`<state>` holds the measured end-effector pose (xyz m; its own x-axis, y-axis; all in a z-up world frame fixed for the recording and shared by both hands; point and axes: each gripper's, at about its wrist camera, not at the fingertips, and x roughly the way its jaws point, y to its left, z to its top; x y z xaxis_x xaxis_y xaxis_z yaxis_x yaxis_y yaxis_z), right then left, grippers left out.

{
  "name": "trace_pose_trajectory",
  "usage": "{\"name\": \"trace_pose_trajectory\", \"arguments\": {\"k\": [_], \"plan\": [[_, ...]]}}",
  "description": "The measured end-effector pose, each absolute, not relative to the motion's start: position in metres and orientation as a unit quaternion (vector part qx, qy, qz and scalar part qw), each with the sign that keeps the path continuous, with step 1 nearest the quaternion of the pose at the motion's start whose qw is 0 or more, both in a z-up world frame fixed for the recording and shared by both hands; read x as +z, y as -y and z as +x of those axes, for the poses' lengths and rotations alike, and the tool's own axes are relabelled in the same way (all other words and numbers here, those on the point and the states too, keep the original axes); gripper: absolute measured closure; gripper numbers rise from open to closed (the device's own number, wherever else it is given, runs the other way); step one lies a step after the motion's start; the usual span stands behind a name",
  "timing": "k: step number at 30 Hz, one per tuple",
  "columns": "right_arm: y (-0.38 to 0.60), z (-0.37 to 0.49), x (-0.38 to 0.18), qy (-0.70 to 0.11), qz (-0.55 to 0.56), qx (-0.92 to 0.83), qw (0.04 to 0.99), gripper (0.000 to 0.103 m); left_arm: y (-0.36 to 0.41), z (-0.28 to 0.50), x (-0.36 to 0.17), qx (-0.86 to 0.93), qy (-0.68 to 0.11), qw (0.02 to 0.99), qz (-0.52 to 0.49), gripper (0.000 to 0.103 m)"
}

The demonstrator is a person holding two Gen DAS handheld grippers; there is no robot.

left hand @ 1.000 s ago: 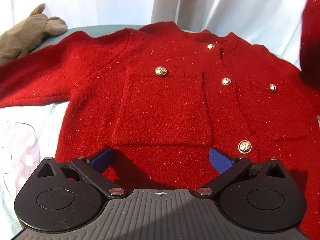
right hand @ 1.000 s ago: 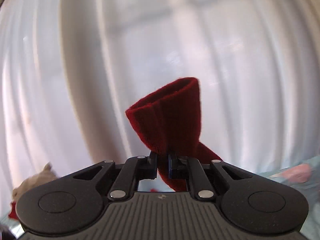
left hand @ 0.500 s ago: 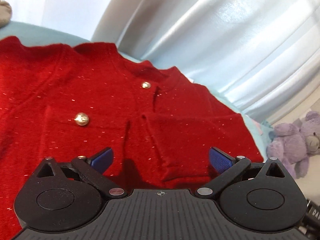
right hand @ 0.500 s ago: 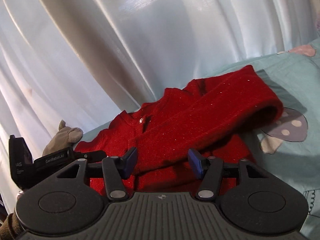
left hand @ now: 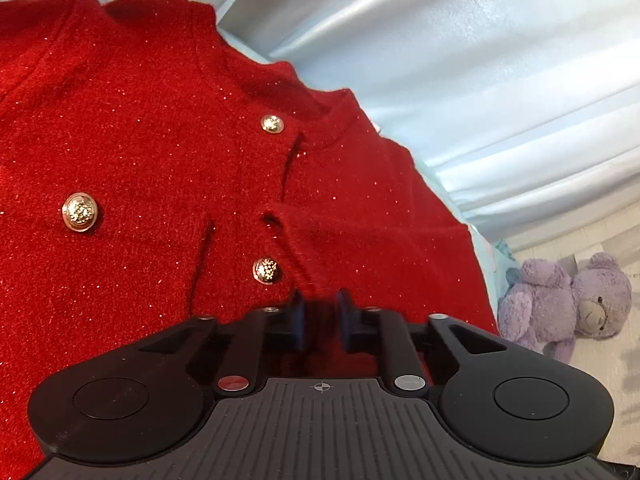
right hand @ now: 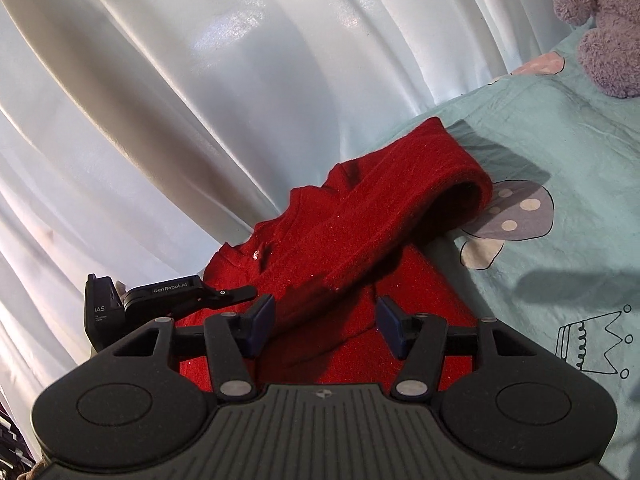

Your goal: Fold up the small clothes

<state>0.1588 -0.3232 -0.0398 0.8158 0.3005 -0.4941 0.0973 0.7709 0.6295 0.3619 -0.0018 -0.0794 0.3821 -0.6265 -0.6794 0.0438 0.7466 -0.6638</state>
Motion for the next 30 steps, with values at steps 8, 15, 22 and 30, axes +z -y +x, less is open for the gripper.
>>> {"name": "trace_pose_trajectory", "arguments": {"k": [8, 15, 22, 30], "plan": [[0.318, 0.171, -0.037, -0.297, 0.324, 0.051, 0.897, 0.047, -0.024, 0.349, -0.032, -0.233, -0.449, 0.820, -0.268, 0.091], [0.319, 0.185, -0.033, -0.291, 0.316, 0.052, 0.901, 0.047, -0.088, 0.348, -0.021, -0.138, -0.435, 0.865, -0.211, 0.091], [0.328, 0.216, -0.054, -0.308, 0.360, 0.047, 0.879, 0.048, -0.112, 0.349, -0.053, -0.104, -0.453, 0.858, -0.219, 0.068], [0.347, 0.253, -0.088, -0.318, 0.427, -0.004, 0.846, 0.049, -0.106, 0.358, -0.064, -0.108, -0.458, 0.850, -0.238, 0.090]]}}
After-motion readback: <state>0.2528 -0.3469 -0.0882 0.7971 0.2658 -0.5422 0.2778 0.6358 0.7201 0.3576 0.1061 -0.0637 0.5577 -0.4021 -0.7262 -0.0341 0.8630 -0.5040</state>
